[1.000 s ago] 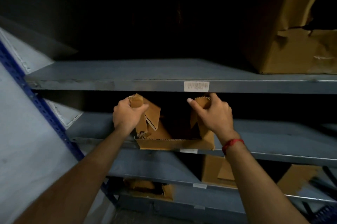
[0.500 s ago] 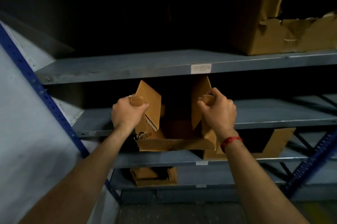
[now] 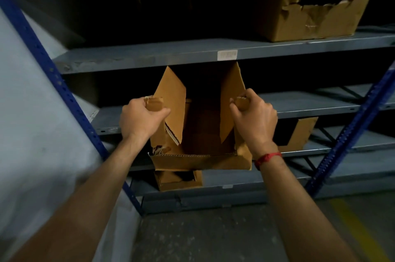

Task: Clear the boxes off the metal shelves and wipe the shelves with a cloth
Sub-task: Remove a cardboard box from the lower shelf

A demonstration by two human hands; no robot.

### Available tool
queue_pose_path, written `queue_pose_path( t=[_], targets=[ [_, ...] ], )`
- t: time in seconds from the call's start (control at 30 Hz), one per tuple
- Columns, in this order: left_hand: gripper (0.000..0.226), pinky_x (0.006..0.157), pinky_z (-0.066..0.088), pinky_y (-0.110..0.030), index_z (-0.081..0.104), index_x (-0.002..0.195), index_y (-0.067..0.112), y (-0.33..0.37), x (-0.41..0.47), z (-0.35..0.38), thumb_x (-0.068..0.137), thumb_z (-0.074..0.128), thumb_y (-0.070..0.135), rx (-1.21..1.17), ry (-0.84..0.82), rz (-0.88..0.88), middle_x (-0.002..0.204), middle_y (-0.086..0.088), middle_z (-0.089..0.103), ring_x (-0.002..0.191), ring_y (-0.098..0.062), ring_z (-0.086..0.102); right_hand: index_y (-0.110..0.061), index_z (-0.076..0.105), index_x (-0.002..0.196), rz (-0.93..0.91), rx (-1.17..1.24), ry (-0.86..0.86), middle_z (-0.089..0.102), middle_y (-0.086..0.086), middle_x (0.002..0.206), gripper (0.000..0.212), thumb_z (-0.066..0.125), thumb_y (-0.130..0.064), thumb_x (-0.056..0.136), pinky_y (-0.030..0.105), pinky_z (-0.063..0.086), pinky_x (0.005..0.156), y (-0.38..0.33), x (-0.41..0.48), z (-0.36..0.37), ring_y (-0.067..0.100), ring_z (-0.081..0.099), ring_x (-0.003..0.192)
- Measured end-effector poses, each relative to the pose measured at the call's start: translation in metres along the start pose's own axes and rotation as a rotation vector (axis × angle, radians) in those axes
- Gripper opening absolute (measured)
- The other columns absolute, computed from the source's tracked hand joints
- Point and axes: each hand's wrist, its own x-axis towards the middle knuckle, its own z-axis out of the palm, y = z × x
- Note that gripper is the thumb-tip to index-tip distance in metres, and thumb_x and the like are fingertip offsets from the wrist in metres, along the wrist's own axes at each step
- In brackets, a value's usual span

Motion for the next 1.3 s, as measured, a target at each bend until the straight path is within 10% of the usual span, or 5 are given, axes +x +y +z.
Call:
queue_pose_path(
  t=[0.47,0.67,0.83,1.3],
  targets=[
    [0.017,0.062,0.045,-0.016,0.064,0.074,0.035,0.039,-0.129,-0.095,0.077,0.080,0.040,0.016,-0.069,0.086,0.075,0.018,0.067,0.074,0.006,0.063,-0.019,0.062,0.088,-0.064,-0.043,0.121,0.069,0.004,0.070,0.020,0.069,-0.037,0.085,0.036,0.053,0.062,-0.025,-0.097,-0.119,0.031,0.068,0.068],
    [0.019,0.073,0.049,-0.031,0.060,0.076,0.032,0.057,-0.157,-0.141,0.079,0.079,0.035,0.043,-0.129,0.119,0.080,0.013,0.065,0.079,-0.004,0.061,-0.020,0.059,0.081,-0.088,-0.049,0.217,0.059,-0.003,0.059,0.026,0.051,-0.044,0.085,0.032,0.052,0.059,-0.044,-0.135,-0.159,0.023,0.061,0.053],
    [0.017,0.073,0.054,-0.040,0.063,0.077,0.025,0.067,-0.162,-0.162,0.075,0.078,0.034,-0.002,-0.256,0.227,0.078,0.005,0.067,0.077,-0.015,0.065,-0.017,0.064,0.082,-0.053,-0.042,0.280,0.058,-0.006,0.058,0.014,0.071,-0.028,0.085,0.027,0.050,0.058,-0.051,-0.154,-0.181,0.017,0.059,0.050],
    [0.040,0.067,0.055,-0.047,0.070,0.071,0.008,0.023,-0.154,-0.058,0.060,0.080,0.045,-0.134,-0.657,0.274,0.070,-0.007,0.070,0.071,-0.032,0.068,-0.014,0.065,0.080,0.235,-0.307,0.316,0.053,0.000,0.056,0.031,0.047,-0.037,0.090,0.025,0.033,0.063,-0.012,-0.223,-0.168,0.016,0.046,0.051]
  ],
)
